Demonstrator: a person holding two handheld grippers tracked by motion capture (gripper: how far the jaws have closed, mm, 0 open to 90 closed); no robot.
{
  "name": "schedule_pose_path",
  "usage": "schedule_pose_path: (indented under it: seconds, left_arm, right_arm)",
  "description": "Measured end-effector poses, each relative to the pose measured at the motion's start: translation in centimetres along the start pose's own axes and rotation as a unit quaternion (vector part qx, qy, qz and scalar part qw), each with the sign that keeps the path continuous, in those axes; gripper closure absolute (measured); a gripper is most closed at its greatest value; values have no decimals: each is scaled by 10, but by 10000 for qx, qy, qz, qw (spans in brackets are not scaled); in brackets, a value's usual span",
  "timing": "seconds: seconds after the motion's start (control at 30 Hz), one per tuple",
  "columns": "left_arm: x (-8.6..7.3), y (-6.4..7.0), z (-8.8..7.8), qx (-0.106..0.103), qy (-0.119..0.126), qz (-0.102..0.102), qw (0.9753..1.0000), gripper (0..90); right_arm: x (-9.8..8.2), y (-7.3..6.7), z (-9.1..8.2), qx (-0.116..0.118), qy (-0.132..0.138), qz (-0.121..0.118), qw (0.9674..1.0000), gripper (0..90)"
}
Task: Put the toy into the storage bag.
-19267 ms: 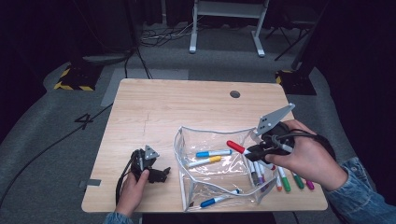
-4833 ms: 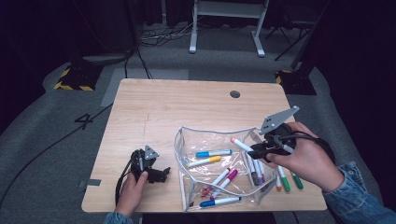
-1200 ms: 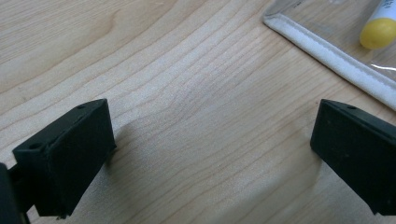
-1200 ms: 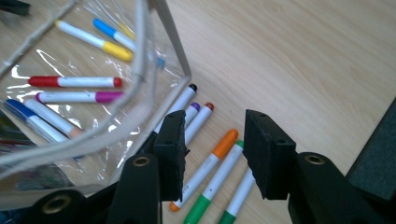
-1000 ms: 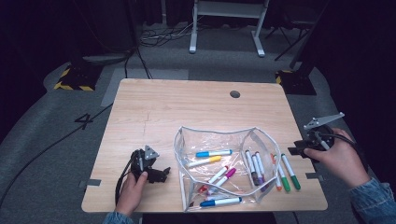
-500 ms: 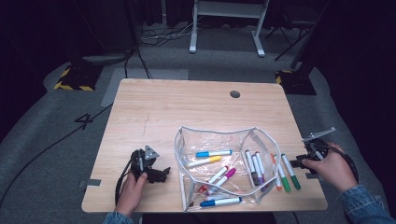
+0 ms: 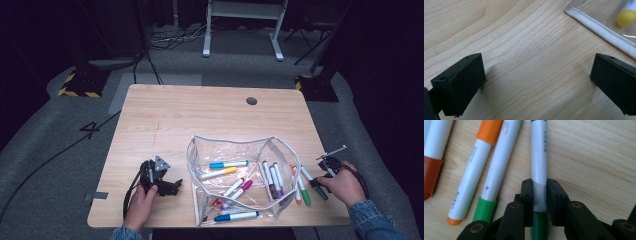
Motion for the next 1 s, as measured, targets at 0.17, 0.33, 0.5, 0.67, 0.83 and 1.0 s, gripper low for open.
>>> schedule_pose_path:
  seconds: [0.17, 0.33, 0.5, 0.67, 0.83, 1.0]
  left_arm:
    - [0, 0, 0, 3, 1, 1, 10000, 1]
    - [0, 0, 0, 4, 2, 1, 10000, 0]
    - [0, 0, 0, 4, 2, 2, 10000, 1]
    - [0, 0, 0, 3, 1, 3, 10000, 1]
    - [0, 0, 0, 4, 2, 3, 10000, 0]
    - [0, 0, 0, 1, 0, -2, 10000, 1]
  right_arm:
    - [0, 3, -3, -56, 31, 68, 10000, 772]
    - [6, 2, -18, 12, 171, 26, 9999, 772]
    - [16, -4, -38, 142, 423, -203, 9988, 772]
    - [27, -16, -59, 318, 620, -386, 9968, 772]
    - [37, -29, -76, 492, 748, -555, 9944, 772]
    - [47, -42, -91, 659, 880, -668, 9917, 772]
Point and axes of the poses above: each handheld gripper's, and its own axes: z roughly forward along the jaws, x roughly out of its top, y roughly to its right, the point moved 3 cm from there along z, roughly forward along the jaws, and after that the axes turned 15 degrees about y, right-handed, at the moved point
